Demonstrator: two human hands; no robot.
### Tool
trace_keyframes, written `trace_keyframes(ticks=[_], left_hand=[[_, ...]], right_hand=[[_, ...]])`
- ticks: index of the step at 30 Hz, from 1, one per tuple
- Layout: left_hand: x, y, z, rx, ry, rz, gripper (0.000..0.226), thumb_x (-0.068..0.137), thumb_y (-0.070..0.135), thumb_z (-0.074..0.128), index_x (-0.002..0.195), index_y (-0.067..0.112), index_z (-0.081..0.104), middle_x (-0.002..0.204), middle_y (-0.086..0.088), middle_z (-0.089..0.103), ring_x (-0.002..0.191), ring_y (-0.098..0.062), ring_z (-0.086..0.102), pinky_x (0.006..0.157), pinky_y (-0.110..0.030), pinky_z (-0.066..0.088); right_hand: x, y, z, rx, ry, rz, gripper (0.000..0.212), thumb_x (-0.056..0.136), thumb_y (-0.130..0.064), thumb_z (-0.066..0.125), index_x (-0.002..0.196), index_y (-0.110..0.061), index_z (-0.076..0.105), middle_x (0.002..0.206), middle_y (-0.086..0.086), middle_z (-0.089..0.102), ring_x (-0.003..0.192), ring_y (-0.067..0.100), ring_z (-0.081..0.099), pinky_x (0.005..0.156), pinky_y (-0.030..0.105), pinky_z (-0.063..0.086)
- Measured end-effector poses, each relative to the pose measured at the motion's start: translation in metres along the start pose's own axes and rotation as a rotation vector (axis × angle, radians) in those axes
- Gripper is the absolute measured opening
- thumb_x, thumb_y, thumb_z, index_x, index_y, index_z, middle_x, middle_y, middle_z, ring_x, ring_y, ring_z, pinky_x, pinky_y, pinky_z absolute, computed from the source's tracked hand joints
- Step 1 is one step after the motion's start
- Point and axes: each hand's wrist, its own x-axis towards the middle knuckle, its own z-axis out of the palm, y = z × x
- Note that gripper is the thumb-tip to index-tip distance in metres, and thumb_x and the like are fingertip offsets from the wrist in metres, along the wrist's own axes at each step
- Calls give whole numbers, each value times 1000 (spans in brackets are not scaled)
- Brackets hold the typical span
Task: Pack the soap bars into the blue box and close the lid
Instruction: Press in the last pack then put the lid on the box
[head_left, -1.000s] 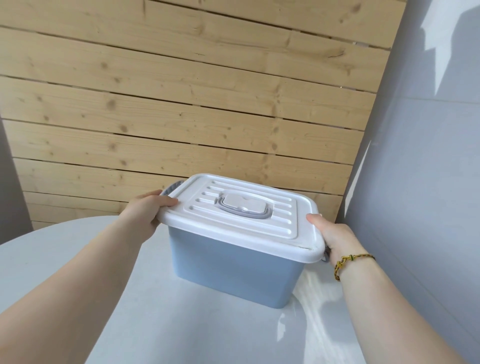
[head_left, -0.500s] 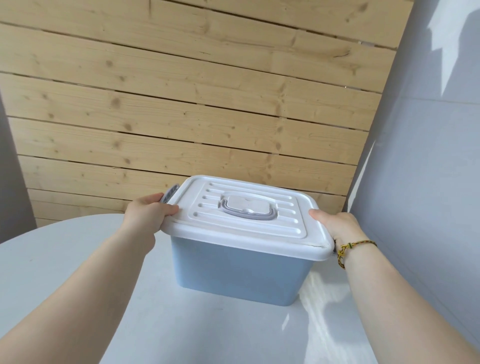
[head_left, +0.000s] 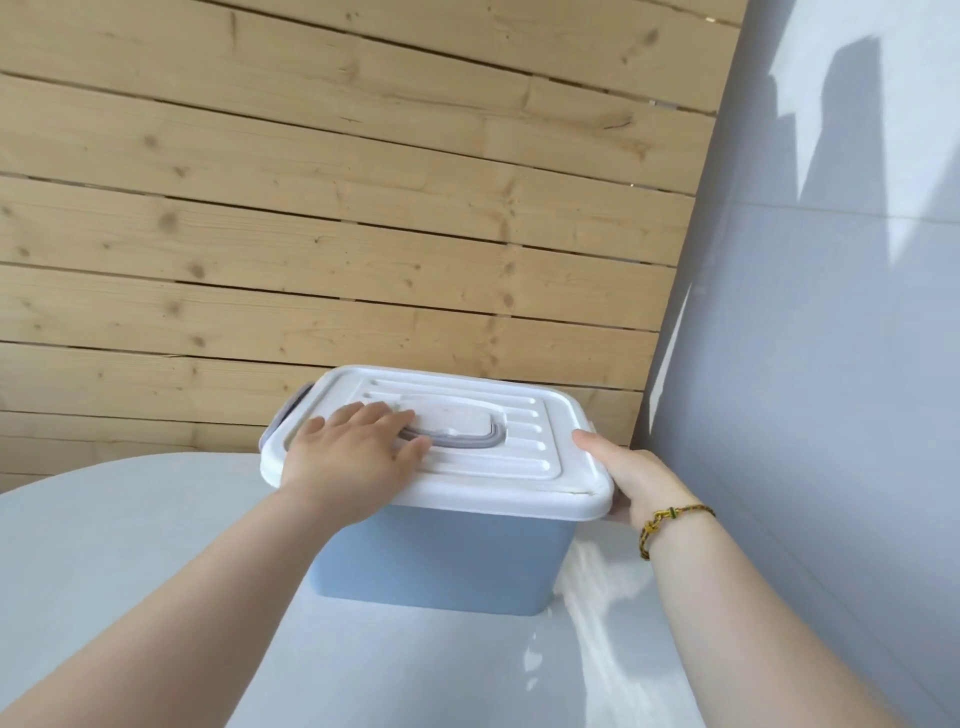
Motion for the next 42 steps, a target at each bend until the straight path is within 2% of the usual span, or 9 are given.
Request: trace_keyframes(ticks=[2, 4, 7, 21, 25, 27, 30, 37, 42], left_hand=[[0, -3, -1, 4, -7, 9, 46, 88, 48, 26, 133, 37, 28, 149, 12, 26, 138, -11, 17, 109, -33, 16], [0, -3, -1, 16, -6, 11, 46, 88, 47, 26, 134, 37, 27, 149, 13, 25, 138, -11, 16, 109, -32, 16], [-2, -1, -2, 19, 1, 2, 46, 89, 42, 26, 135, 37, 26, 150, 13, 25, 139, -10, 16, 110, -32, 15], [-3, 1, -3, 22, 33, 16, 46, 89, 32, 25, 135, 34, 27, 149, 13, 26, 138, -10, 17, 109, -31, 17], [-3, 3, 0, 17, 76, -9, 45, 89, 31, 25, 134, 33, 31, 148, 10, 29, 137, -10, 19, 108, -30, 19], [-4, 4, 3, 6, 122, -38, 44, 89, 30, 26, 132, 31, 36, 146, 9, 34, 136, -11, 23, 106, -30, 21], [0, 7, 6, 3, 165, -74, 42, 88, 31, 29, 127, 29, 44, 140, 8, 43, 132, -14, 30, 101, -31, 27], [0, 4, 13, -57, 373, 6, 47, 84, 32, 24, 103, 15, 64, 116, -3, 65, 115, -24, 51, 88, -32, 30], [-52, -6, 34, -131, 576, 198, 37, 72, 20, 38, 97, 8, 63, 111, -20, 64, 111, -26, 42, 95, -36, 26]], right_hand=[[1, 8, 2, 84, 71, -99, 33, 79, -20, 67, 104, -1, 56, 95, 12, 59, 76, 23, 58, 68, 28, 47], [-5, 10, 7, 102, 191, -207, 58, 79, -9, 64, 131, 2, 41, 128, 15, 52, 112, 29, 55, 90, 33, 44], [-9, 12, 14, 25, 215, -350, 63, 80, -1, 59, 138, -3, 33, 144, 12, 41, 131, 26, 42, 107, 35, 35], [-6, 9, 14, -218, 259, -467, 50, 85, 3, 47, 134, -2, 42, 141, 11, 47, 131, 25, 42, 108, 33, 33], [-3, 4, 17, -325, 263, -491, 29, 78, 11, 38, 99, 5, 59, 108, 20, 63, 104, 38, 54, 88, 33, 43], [1, 2, 19, -312, 252, -498, 37, 79, 11, 38, 112, 11, 53, 123, 23, 59, 115, 39, 51, 98, 39, 42], [12, -2, 21, -247, 211, -497, 45, 83, 9, 40, 128, 3, 46, 135, 15, 52, 124, 28, 48, 102, 31, 36], [21, -7, 29, -239, 256, -510, 43, 87, 2, 42, 130, -3, 46, 136, 13, 52, 124, 28, 47, 98, 28, 36], [-17, 40, 29, -350, 684, -1046, 27, 75, 1, 49, 98, 8, 60, 106, 27, 59, 109, 33, 47, 94, 29, 27]])
